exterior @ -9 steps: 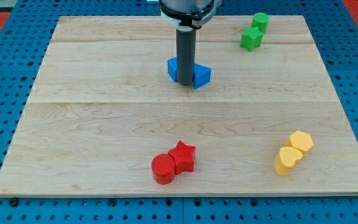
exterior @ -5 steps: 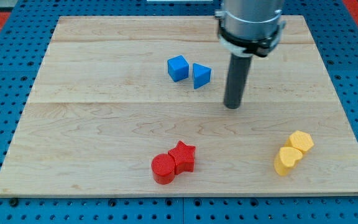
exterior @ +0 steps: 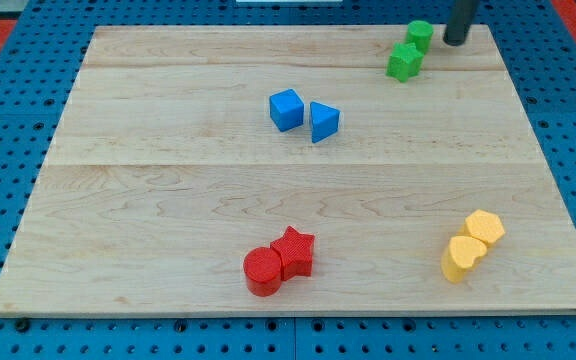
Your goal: Slide the green circle to the top left
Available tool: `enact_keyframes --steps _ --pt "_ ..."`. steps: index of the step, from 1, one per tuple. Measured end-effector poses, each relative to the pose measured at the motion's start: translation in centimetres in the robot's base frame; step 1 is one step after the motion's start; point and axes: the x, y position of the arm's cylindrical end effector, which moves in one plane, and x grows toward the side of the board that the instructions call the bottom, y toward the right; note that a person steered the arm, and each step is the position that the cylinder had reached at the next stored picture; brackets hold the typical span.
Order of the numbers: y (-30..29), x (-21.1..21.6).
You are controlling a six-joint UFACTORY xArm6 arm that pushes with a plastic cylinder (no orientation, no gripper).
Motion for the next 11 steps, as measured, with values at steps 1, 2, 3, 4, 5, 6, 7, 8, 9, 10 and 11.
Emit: enact_keyframes --steps 1,2,3,4,5,6,7,8,9,10,11 --pt "-3.2 -1.3" --pt "-6.0 3.6" --pt "-2.2 6.6" --pt "-10.1 8.3" --pt "-14.1 5.5" --pt "-8.0 6.4" --pt "-9.4 2.9" --pt "-20.8 3.1" --pt "-20.7 1.9" --pt "-14.9 3.2" --pt "-11.4 0.3"
